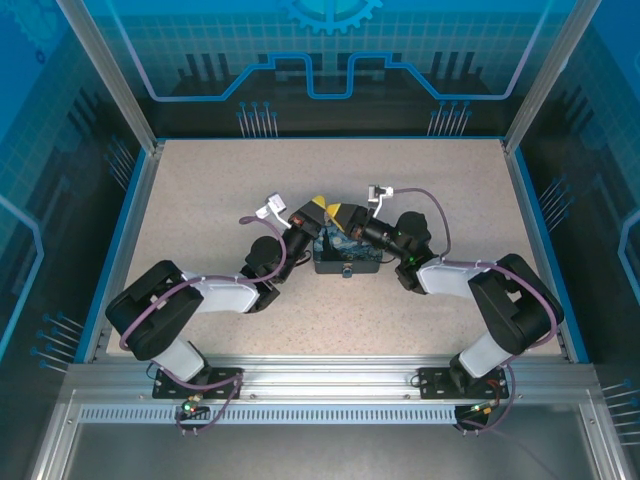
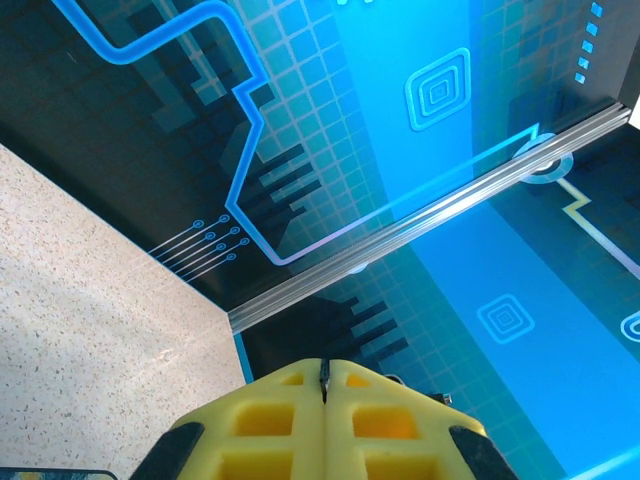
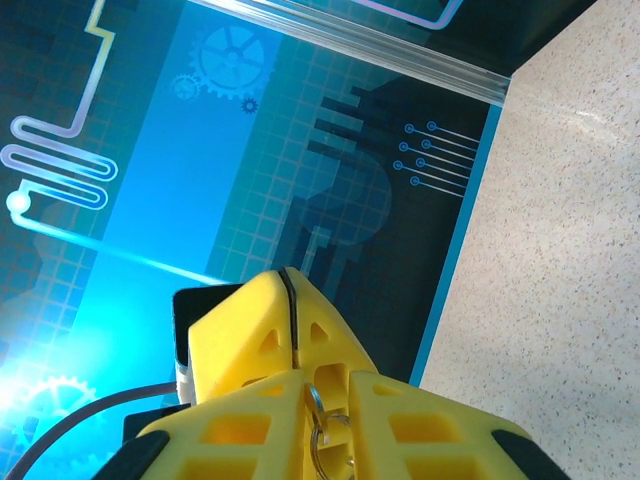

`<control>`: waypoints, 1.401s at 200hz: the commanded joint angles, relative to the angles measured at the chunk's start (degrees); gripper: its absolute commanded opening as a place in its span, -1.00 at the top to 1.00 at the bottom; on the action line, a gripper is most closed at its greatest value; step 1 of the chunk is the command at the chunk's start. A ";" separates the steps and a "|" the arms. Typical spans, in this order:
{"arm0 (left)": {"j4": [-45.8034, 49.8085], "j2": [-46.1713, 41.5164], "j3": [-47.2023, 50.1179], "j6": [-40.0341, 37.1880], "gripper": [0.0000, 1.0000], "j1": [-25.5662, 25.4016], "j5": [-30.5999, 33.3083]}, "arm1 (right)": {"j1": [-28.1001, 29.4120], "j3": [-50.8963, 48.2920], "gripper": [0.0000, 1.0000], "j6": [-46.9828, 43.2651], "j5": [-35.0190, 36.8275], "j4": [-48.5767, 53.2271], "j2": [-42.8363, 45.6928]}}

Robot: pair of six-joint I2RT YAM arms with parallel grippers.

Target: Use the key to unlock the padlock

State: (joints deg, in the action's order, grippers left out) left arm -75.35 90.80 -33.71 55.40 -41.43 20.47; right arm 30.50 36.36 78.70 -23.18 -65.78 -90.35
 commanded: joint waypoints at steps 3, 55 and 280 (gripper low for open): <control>-2.97 -0.20 -1.79 -0.90 1.00 -0.37 1.37 | 0.78 -0.50 0.63 -0.11 -0.76 -2.34 -0.63; -3.05 -0.11 -1.93 -0.94 1.00 -0.37 1.25 | 0.87 0.15 0.66 -0.05 -1.44 -2.23 -0.84; -4.52 -0.66 1.26 -0.12 1.00 -0.40 2.51 | -0.74 1.44 1.00 -0.07 -1.66 -0.85 0.08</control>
State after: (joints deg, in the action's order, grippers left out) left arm -75.85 90.94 -33.69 55.40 -41.43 21.65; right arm 30.59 36.49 78.70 -24.73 -66.50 -90.76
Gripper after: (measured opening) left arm 0.044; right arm 0.049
